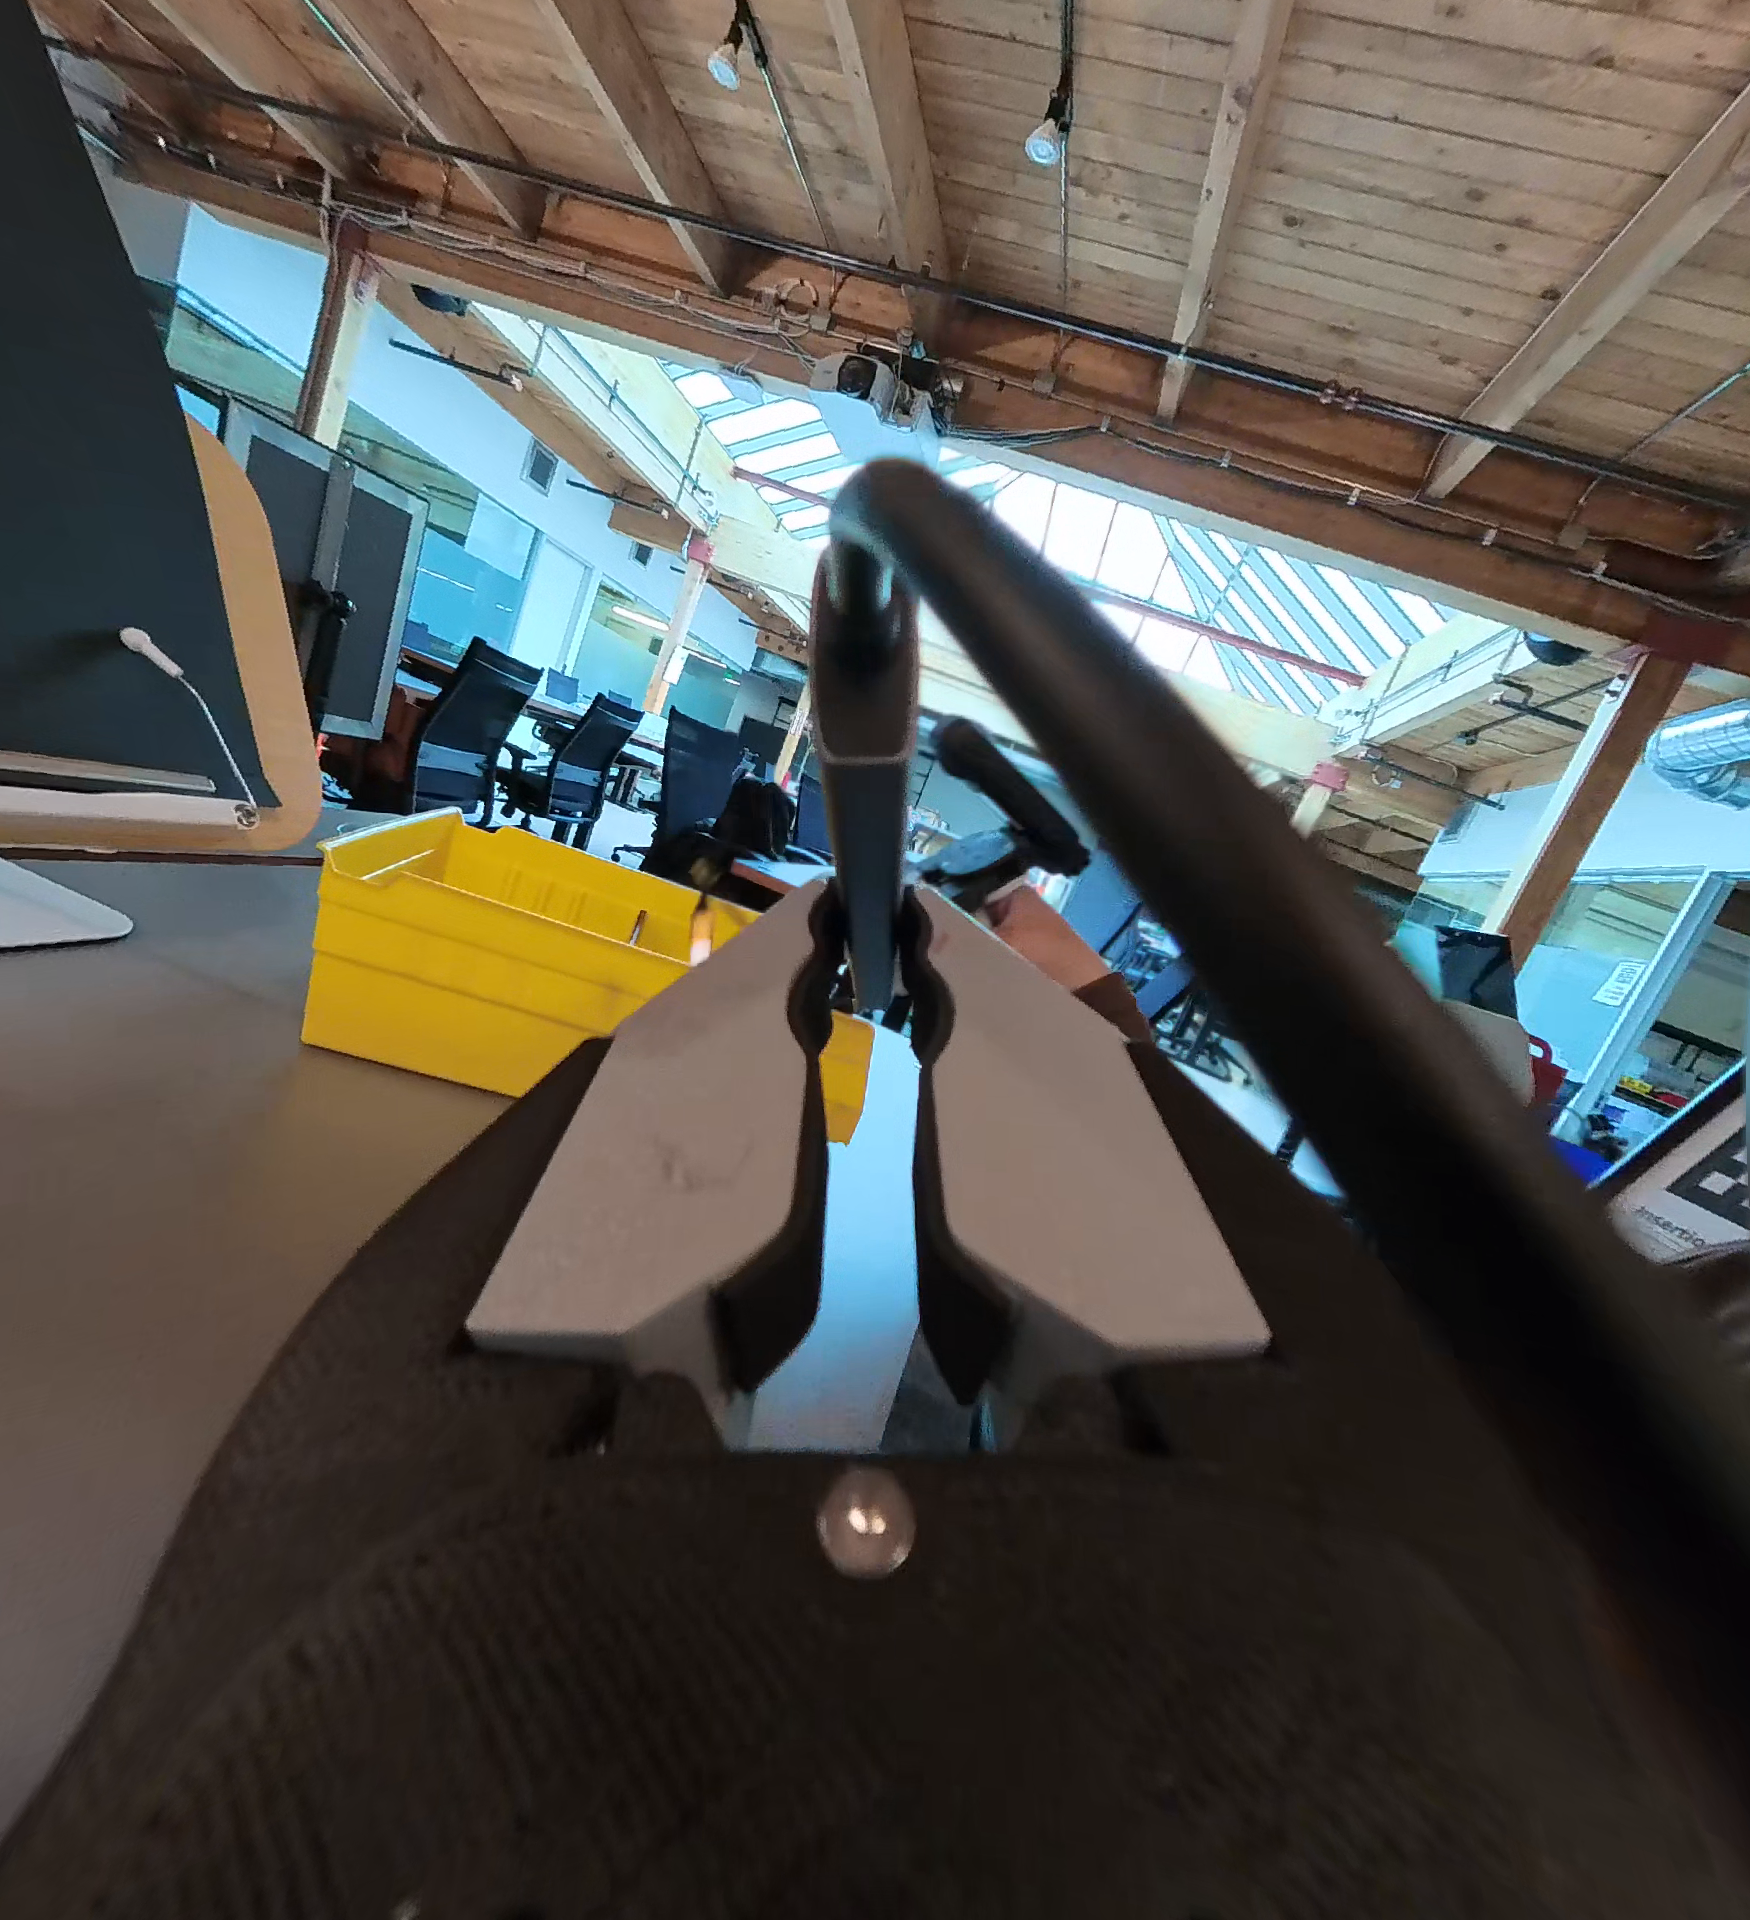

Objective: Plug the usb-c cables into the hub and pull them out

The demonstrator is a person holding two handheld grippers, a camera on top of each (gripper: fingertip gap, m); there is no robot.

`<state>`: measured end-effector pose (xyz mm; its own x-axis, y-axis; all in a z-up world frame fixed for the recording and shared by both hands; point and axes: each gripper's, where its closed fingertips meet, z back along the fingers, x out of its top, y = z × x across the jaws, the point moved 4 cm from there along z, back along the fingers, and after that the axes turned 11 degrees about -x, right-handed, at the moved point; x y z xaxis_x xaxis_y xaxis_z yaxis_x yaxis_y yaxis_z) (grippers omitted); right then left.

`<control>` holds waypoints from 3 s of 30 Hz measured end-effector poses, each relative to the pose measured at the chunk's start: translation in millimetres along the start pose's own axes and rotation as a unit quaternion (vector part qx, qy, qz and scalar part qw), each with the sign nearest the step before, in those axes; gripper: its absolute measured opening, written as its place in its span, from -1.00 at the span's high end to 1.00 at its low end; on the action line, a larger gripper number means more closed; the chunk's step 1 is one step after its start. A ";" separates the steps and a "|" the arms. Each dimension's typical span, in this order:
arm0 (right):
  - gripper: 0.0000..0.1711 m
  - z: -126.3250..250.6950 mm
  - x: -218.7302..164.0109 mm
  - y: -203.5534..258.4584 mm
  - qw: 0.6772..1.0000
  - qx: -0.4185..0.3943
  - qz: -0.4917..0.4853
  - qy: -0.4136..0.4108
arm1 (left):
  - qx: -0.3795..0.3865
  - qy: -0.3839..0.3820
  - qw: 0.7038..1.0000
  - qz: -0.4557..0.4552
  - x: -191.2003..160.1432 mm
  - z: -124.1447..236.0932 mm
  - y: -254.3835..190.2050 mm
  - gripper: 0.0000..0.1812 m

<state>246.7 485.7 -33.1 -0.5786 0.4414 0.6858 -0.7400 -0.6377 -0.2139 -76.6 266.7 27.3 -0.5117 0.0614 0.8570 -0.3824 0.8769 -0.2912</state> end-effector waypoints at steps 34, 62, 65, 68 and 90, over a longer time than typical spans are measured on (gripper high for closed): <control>0.96 70.5 59.0 314.0 0.819 0.505 0.243 -0.124 | -0.078 0.104 0.991 0.023 -40.9 -25.8 -22.7 0.94; 0.92 79.8 60.1 292.3 0.822 0.485 0.257 -0.153 | -0.086 0.122 0.988 -0.047 -13.0 -13.3 -32.4 0.93; 0.86 79.6 63.2 296.7 0.820 0.494 0.243 -0.158 | -0.073 0.166 0.981 -0.070 -26.9 -19.0 -33.5 0.95; 0.91 78.6 60.1 299.5 0.823 0.473 0.273 -0.159 | -0.063 0.189 0.976 -0.085 -37.5 -23.1 -33.7 0.96; 0.93 59.6 171.4 18.2 0.937 -0.089 0.140 -0.307 | 0.185 0.219 0.949 -0.135 62.2 79.9 10.7 0.29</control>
<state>154.5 512.2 122.0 -0.4925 -0.2092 0.8448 -0.6659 -0.5345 -0.5205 -173.9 241.8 43.5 -0.0202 0.1217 0.9924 -0.7388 0.6669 -0.0968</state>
